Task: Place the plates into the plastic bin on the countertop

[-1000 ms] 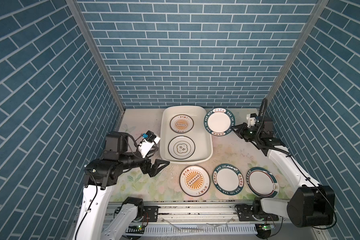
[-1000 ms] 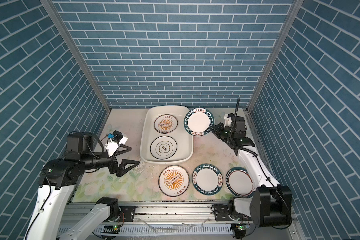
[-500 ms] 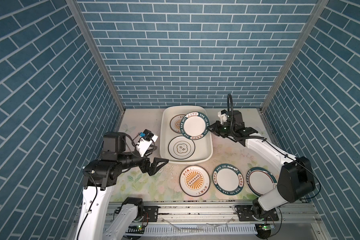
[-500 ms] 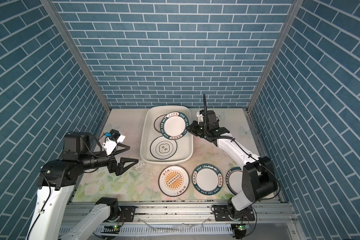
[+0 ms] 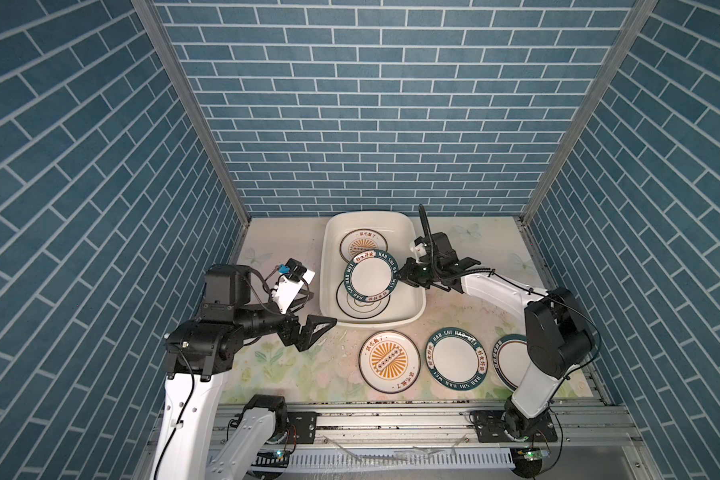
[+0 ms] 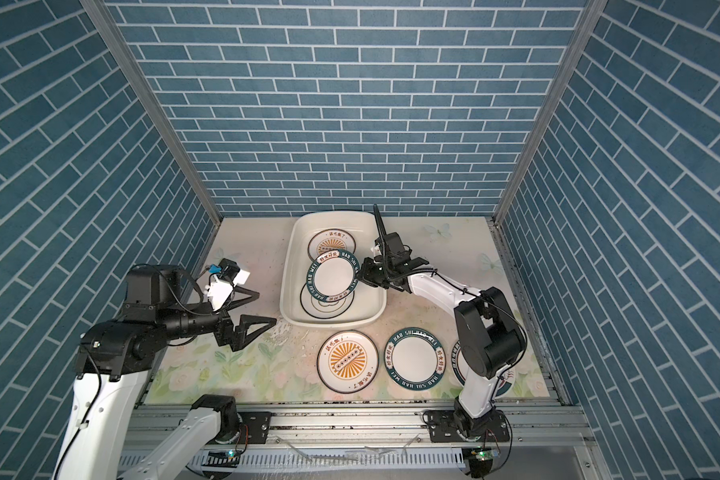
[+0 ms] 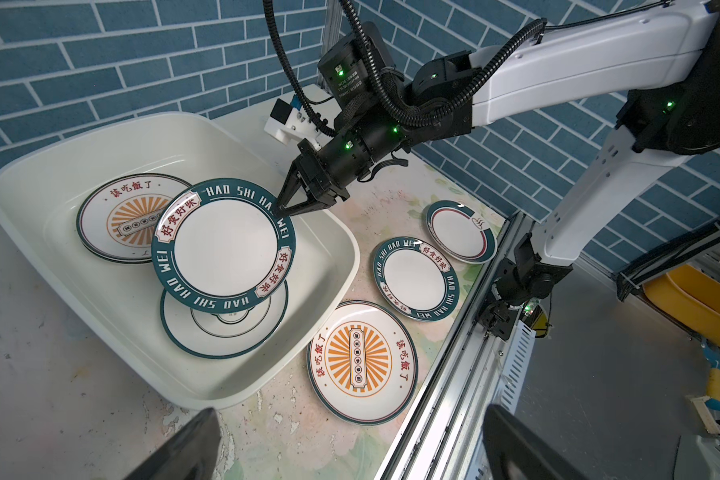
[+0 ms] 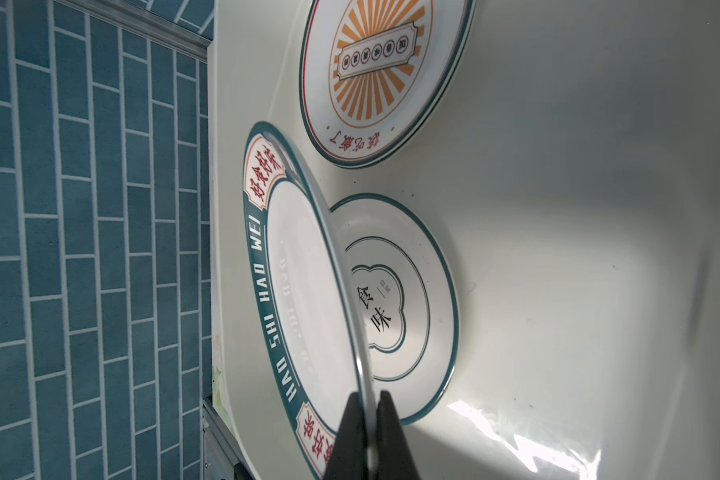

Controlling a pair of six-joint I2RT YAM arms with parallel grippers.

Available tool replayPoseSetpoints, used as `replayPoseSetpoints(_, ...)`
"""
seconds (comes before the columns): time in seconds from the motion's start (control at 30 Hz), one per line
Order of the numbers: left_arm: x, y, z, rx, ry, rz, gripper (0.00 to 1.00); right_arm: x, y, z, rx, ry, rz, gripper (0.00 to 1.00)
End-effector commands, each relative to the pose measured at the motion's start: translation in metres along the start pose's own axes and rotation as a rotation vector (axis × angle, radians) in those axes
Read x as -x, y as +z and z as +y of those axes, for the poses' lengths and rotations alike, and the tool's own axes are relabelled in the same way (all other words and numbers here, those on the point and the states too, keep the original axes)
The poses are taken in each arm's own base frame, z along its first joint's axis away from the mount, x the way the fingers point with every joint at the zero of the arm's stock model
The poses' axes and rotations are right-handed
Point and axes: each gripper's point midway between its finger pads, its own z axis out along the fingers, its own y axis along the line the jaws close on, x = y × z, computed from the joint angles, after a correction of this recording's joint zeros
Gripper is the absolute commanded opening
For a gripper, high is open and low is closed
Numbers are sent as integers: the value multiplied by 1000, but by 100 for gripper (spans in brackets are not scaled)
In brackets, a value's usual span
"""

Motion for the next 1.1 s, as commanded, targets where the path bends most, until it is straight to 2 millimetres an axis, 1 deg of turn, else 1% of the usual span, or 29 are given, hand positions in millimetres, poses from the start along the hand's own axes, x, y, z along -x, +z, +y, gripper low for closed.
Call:
replayPoseSetpoints(0.0, 5, -3, -2, -2, 14, -15, 100, 3, 10, 17, 39, -49, 9, 0)
replayPoseSetpoints(0.2, 8, -1, 0, -9, 6, -16, 100, -7, 26, 12, 42, -41, 59, 0)
replayPoseSetpoints(0.47, 7, 0, -1, -17, 4, -15, 100, -16, 35, 3, 33, -33, 99, 0)
replayPoseSetpoints(0.6, 7, -1, -1, -15, 10, -14, 100, -22, 42, -7, 24, -17, 109, 0)
replayPoseSetpoints(0.77, 10, -4, -2, -4, 23, -14, 100, -23, 49, -10, 34, -4, 113, 0)
replayPoseSetpoints(0.9, 8, -6, -1, 15, 33, -9, 100, -25, 53, -11, 35, 0, 134, 0)
replayPoseSetpoints(1.07, 14, -9, 0, 30, 42, -18, 100, -28, 56, -14, 29, 9, 152, 0)
